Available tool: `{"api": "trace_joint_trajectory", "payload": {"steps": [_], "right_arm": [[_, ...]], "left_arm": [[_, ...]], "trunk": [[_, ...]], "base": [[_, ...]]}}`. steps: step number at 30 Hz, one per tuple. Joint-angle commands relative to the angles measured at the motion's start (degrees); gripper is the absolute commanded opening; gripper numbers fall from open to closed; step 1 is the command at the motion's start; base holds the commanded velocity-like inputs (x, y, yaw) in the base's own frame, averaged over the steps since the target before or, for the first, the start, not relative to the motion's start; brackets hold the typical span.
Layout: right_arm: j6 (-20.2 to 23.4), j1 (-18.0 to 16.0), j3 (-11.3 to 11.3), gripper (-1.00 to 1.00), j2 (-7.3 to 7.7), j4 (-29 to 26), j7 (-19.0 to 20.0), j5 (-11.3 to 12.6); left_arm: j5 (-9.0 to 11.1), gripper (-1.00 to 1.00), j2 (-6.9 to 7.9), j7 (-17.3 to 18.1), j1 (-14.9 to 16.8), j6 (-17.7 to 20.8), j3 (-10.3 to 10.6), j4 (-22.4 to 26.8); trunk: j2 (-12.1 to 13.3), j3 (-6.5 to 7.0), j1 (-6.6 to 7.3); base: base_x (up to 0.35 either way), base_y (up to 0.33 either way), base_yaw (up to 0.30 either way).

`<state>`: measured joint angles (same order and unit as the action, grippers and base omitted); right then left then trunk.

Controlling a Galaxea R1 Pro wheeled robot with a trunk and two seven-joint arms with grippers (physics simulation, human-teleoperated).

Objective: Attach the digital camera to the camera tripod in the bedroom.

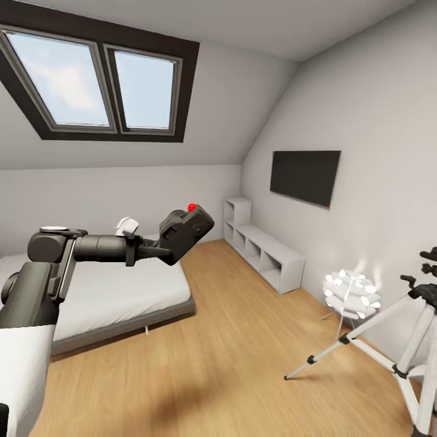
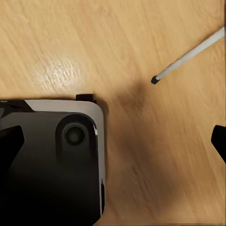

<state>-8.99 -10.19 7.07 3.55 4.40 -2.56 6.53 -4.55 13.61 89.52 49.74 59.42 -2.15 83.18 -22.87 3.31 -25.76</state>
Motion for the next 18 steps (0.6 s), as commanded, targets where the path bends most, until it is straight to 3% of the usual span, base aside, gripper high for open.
{"api": "trace_joint_trajectory", "payload": {"steps": [1, 8, 18], "right_arm": [[-0.4, -0.1, 0.5, 1.0, -0.03, 0.3, 0.0, 0.6], [-0.4, -0.1, 0.5, 1.0, -0.05, 0.3, 0.0, 0.6], [-0.4, -0.1, 0.5, 1.0, -0.04, 0.3, 0.0, 0.6]], "left_arm": [[-0.5, -1.0, 0.01, 0.5, 0.0, 0.6, -0.1, 0.1], [-0.5, -1.0, 0.05, 0.5, 0.0, 0.6, -0.1, 0.1], [-0.5, -1.0, 0.04, 0.5, 0.0, 0.6, -0.1, 0.1]], "trunk": [[0.0, -0.02, -0.02], [0.0, -0.02, -0.02], [0.0, -0.02, -0.02]], "base": [[0.0, 0.0, -0.3], [-0.035, -0.014, -0.3], [-0.228, -0.166, -0.289]]}}
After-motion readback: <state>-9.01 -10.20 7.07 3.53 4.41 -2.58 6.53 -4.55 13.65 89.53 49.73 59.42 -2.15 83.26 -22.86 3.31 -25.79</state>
